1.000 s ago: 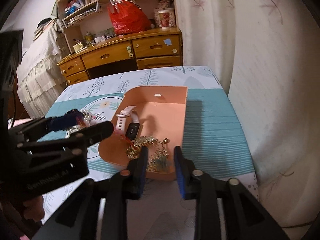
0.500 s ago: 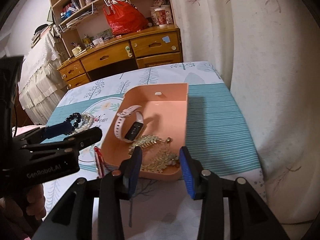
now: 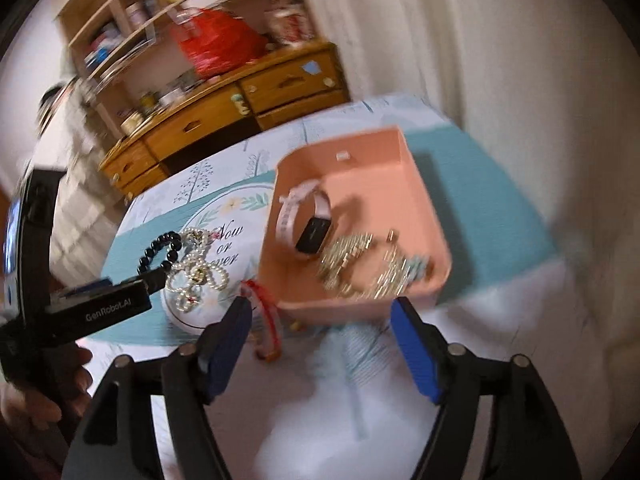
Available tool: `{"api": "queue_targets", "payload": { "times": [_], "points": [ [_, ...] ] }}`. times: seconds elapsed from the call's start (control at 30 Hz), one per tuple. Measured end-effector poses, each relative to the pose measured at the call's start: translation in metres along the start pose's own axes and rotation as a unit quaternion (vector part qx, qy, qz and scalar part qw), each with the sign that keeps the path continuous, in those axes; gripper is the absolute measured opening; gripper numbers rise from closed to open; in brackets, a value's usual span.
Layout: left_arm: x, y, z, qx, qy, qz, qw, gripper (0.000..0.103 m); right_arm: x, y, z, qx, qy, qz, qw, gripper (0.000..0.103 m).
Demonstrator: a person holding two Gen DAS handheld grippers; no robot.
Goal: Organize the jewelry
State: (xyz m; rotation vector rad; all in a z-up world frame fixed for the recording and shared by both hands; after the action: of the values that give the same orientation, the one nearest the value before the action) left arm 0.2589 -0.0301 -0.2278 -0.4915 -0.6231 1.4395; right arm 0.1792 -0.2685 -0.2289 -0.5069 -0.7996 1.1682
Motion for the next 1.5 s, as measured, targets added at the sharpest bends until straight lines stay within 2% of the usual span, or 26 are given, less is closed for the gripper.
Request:
{"api": "queue_targets", "payload": {
  "times": [0.1,0.2,0.23,0.3,0.5,0.57,0.7,0.77,0.93,1.0,1.13,1.23,1.3,1.37,1.43,1.47,1.5],
  "points": [
    [0.022,-0.001,-0.009,0.018,0.007,0.003,0.9998,0.094,0.003,0.018,-0.001,0.016,0.028,-0.070,0.997,0.075],
    [0.042,-0.006,-0.021,0.023,0.010,0.014,0.9996,0.094,0.006,0.035,-0.004,0.038,0.055,-0.136,0.988,0.075],
    [0.048,-0.007,-0.025,0.025,0.009,0.019,0.9995,0.094,0.007,0.042,-0.006,0.049,0.067,-0.173,0.981,0.075],
    [0.061,-0.011,-0.036,0.033,0.017,0.040,0.9985,0.094,0.012,0.052,-0.008,0.058,0.085,-0.207,0.973,0.075],
    [0.086,-0.026,-0.062,0.033,0.045,0.136,0.9891,0.094,0.035,0.065,-0.017,0.055,0.138,-0.191,0.970,0.075],
    [0.090,-0.028,-0.070,0.034,0.041,0.153,0.9869,0.094,0.041,0.066,-0.021,0.047,0.154,-0.184,0.970,0.075],
    [0.094,-0.032,-0.083,0.007,0.012,0.134,0.9908,0.094,0.052,0.065,-0.028,0.022,0.177,-0.180,0.967,0.075],
    [0.095,-0.033,-0.086,-0.013,0.024,0.135,0.9905,0.093,0.058,0.062,-0.032,0.008,0.199,-0.167,0.966,0.075],
    [0.097,-0.031,-0.094,-0.023,0.042,0.142,0.9887,0.086,0.062,0.055,-0.041,-0.012,0.244,-0.127,0.961,0.075],
    [0.096,-0.030,-0.098,-0.023,0.052,0.144,0.9880,0.078,0.062,0.053,-0.045,-0.018,0.257,-0.121,0.959,0.075],
    [0.089,-0.029,-0.096,-0.041,0.082,0.133,0.9869,0.072,0.068,0.046,-0.053,-0.038,0.270,-0.089,0.958,0.075],
    [0.084,-0.027,-0.096,-0.039,0.080,0.114,0.9895,0.057,0.070,0.045,-0.058,-0.037,0.279,-0.068,0.957,0.075],
    [0.079,-0.024,-0.099,-0.030,0.075,0.098,0.9919,0.043,0.069,0.045,-0.060,-0.037,0.289,-0.062,0.955,0.075],
    [0.077,-0.022,-0.100,-0.030,0.065,0.087,0.9936,0.039,0.068,0.045,-0.061,-0.036,0.295,-0.054,0.953,0.075],
    [0.075,-0.021,-0.099,-0.036,0.068,0.083,0.9936,0.029,0.067,0.044,-0.061,-0.037,0.294,-0.050,0.954,0.075],
    [0.075,-0.021,-0.098,-0.039,0.072,0.086,0.9929,0.019,0.067,0.044,-0.061,-0.039,0.293,-0.049,0.954,0.075],
    [0.075,-0.020,-0.098,-0.039,0.073,0.089,0.9926,0.018,0.067,0.044,-0.061,-0.041,0.292,-0.047,0.954,0.073]
  ]
}}
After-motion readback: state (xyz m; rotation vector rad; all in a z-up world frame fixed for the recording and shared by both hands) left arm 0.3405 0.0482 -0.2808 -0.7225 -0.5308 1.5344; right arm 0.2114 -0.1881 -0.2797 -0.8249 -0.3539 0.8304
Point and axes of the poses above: each gripper's, at about its wrist camera, not at the fingertips, and z roughly against the way its jaws point, x to its left, y to its underside, the point moved 6 cm from there along -z, roughly the way its jaws point, and after that the axes turned 14 degrees about -x, right-handed, at the moved point
